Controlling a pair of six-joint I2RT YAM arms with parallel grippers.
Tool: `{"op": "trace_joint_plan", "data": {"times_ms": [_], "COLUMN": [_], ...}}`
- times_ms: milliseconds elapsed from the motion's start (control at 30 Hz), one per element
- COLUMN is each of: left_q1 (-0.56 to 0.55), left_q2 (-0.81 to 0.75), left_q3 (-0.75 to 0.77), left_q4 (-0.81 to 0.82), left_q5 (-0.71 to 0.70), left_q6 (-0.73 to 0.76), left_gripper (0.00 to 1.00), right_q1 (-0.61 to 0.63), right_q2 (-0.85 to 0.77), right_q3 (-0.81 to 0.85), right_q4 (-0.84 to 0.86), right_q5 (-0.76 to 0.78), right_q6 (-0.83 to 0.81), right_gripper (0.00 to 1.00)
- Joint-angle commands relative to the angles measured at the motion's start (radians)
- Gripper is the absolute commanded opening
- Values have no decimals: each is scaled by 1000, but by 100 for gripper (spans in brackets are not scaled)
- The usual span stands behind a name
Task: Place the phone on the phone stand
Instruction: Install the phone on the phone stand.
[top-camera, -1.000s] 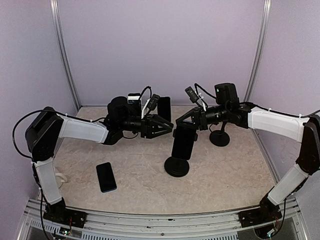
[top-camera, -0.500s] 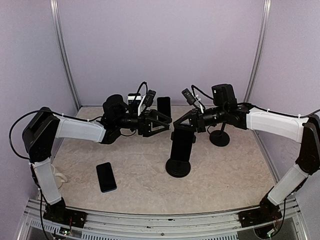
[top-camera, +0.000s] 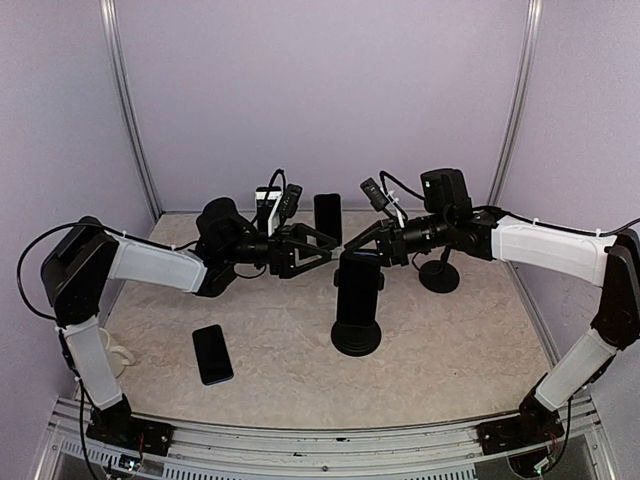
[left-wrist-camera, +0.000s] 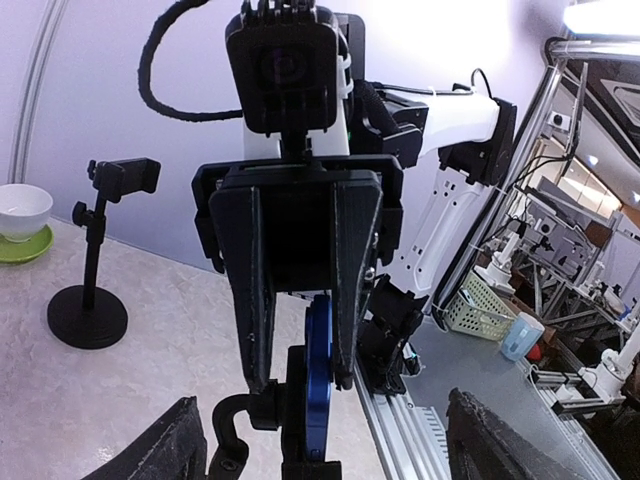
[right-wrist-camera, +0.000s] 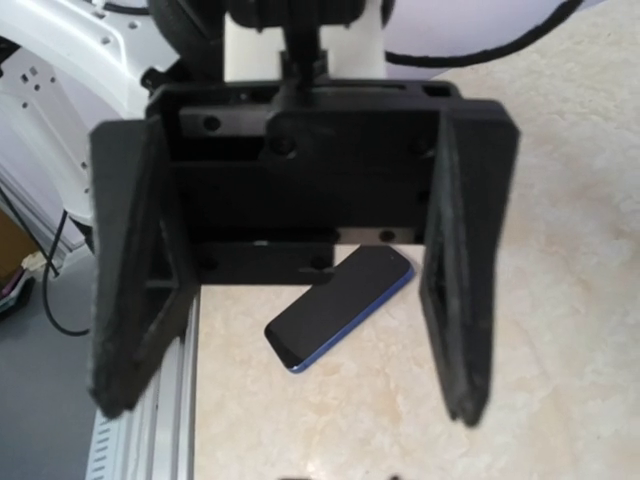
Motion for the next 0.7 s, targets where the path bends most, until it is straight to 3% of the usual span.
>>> {"op": "trace_joint_plan", "data": {"times_ms": [0,200,300,433,500,533,567,667], "left_q1": [6,14,14,14,14,12,10,3], "left_q2": [-52,-91,-107,-124,-138,-145,-153,-172], "left_q3": [-33,-83,-103,-128,-140,-146,-152,-163], "left_q4": [90,87,82,74,51,36,20,-40], "left_q5": [-24,-91,-112,-144,-184,-206,-232,-309], "left_q6": [-40,-35,-34,-34,-23,-11,0,37], "left_gripper": [80,87,97,99,99,99,99,99], "right_q1": [11,10,11,11,13,13,16,42], "right_q2": [-23,-76,-120,-176,-199,-210,-217,-230], "right_q3": [30,32,13,-18,-33,-39,-46,-49], "right_q4": [-14,-53,-67,-99,-117,-121,-125,-152], "right_q5": [34,117,150,214,282,310,332,441], "right_q6": [10,35,33,27,43,52,58,77], "right_gripper": [34,56,62,68,78,92,99,100]}}
